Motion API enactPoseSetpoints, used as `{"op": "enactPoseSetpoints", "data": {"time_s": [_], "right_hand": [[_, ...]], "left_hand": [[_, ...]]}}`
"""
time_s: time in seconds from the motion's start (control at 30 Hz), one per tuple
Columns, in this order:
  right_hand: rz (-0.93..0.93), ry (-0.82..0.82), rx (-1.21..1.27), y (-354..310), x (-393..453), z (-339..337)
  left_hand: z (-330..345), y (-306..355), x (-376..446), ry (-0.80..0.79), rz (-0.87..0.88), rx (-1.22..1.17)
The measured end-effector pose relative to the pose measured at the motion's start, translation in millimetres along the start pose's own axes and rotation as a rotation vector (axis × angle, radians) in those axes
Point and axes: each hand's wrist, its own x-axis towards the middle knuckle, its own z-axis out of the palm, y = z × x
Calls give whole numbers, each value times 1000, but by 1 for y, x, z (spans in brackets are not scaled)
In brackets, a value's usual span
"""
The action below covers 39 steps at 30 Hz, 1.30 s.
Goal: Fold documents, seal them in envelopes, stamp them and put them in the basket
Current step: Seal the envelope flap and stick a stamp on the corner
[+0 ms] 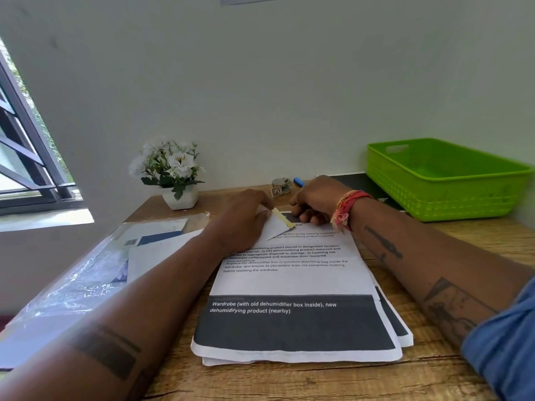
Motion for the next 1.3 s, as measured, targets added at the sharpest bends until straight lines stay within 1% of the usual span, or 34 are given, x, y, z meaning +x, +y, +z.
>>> {"op": "enactPoseSetpoints", "data": {"time_s": [0.17, 0.4, 0.43, 0.53, 0.57, 0.63, 0.7, 0.77, 0.97, 1.07, 1.13, 1.2, 1.3], "right_hand": [[-15, -37, -209, -8, -7, 10], [-117, 28, -438, -15, -19, 20], [-117, 17, -435, -15, -19, 21], [-87, -37, -245, -13, -16, 22], [-90, -37, -218, -13, -15, 23], [-128, -11, -309, -13, -14, 25], [-167, 11, -445, -15, -15, 29], [-187, 19, -521, -17, -16, 31], [-158, 39, -481, -19, -20, 29], [-180, 44, -697, -23, -24, 32], [-186, 52, -797, -26, -26, 33], [-173, 41, -811, -27, -28, 32], [-144, 22, -712, -26, -28, 27]], "left_hand": [[-2, 2, 1, -36, -61, 63], [0, 4, 3, -17, -114, 27], [0, 6, 3, -17, -129, 18], [1, 8, 3, 5, -203, -41], [1, 8, 3, 16, -225, -66], [1, 8, 2, 19, -246, -86], [0, 9, 2, 18, -246, -85], [0, 9, 2, 17, -232, -76], [-1, 12, 2, -17, -186, -15], [0, 11, 2, -24, -181, 15], [1, 10, 2, -30, -183, 18], [2, 9, 2, -30, -182, 19], [3, 9, 4, -23, -178, 24]]}}
